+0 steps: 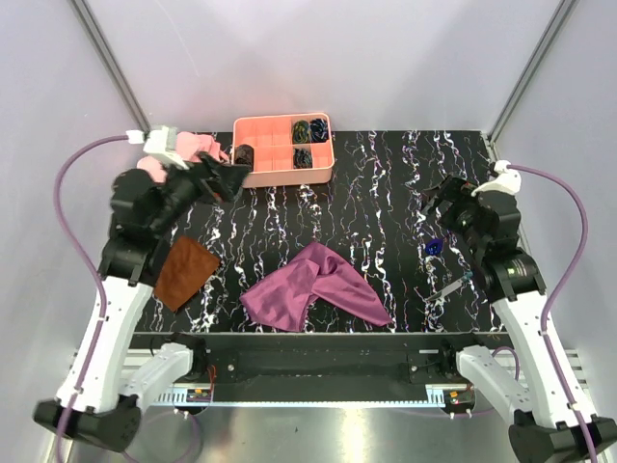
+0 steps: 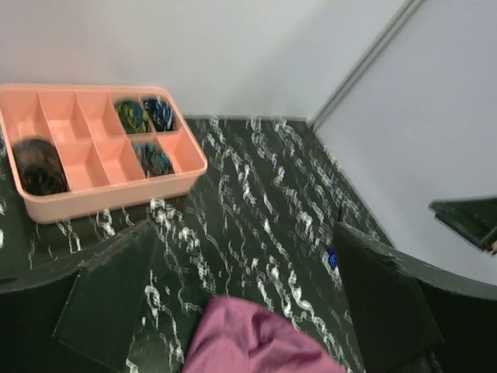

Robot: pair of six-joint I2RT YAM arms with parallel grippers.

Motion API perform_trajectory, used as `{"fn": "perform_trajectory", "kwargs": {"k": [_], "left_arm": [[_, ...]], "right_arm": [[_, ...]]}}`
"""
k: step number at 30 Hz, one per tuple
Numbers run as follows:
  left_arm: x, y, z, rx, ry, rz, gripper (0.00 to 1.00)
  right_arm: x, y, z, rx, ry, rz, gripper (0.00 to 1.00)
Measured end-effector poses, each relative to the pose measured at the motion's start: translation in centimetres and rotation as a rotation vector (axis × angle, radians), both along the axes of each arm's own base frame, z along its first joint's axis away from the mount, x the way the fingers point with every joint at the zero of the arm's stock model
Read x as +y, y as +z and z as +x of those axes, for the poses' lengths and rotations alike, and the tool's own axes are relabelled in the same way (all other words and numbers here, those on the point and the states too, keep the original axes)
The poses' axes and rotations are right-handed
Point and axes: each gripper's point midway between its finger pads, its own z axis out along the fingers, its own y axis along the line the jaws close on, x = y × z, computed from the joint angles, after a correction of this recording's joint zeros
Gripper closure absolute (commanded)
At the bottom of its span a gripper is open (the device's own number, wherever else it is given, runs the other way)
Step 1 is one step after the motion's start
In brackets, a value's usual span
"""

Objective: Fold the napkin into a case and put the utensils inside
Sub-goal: Pick up the crumpled napkin from the center of the board.

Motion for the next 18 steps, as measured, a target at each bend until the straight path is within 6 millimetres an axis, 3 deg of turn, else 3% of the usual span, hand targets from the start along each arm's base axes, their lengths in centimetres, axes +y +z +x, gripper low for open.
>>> {"fn": "perform_trajectory", "kwargs": {"k": [4, 7, 10, 13, 16, 18], "left_arm": [[-5.7, -4.4, -0.9, 0.103, -0.100, 0.114, 0.09], [-9.8, -10.9, -2.2, 0.242, -0.179, 0.254, 0.15], [-11.6, -18.8, -3.7, 0.403, -0.210, 0.411, 0.19], [-12.0, -25.6, -5.8, 0.539, -0.238, 0.556, 0.23], [-12.1, -29.8, -6.8, 0.629, -0.246, 0.641, 0.29], [-12.5, -31.0, -6.8, 0.652, -0.246, 0.657, 0.31]], "right_arm": [[0.0, -2.2, 0.2, 0.082, -0.029, 0.030, 0.00], [1.3, -4.9, -0.4, 0.171, 0.040, 0.046, 0.00], [3.4, -8.5, -0.3, 0.326, 0.132, 0.069, 0.00], [5.6, -14.2, -0.5, 0.525, 0.191, 0.078, 0.00], [8.5, -19.6, -3.7, 0.705, 0.265, 0.046, 0.00], [10.1, -21.2, -5.4, 0.770, 0.311, 0.015, 0.02]]}}
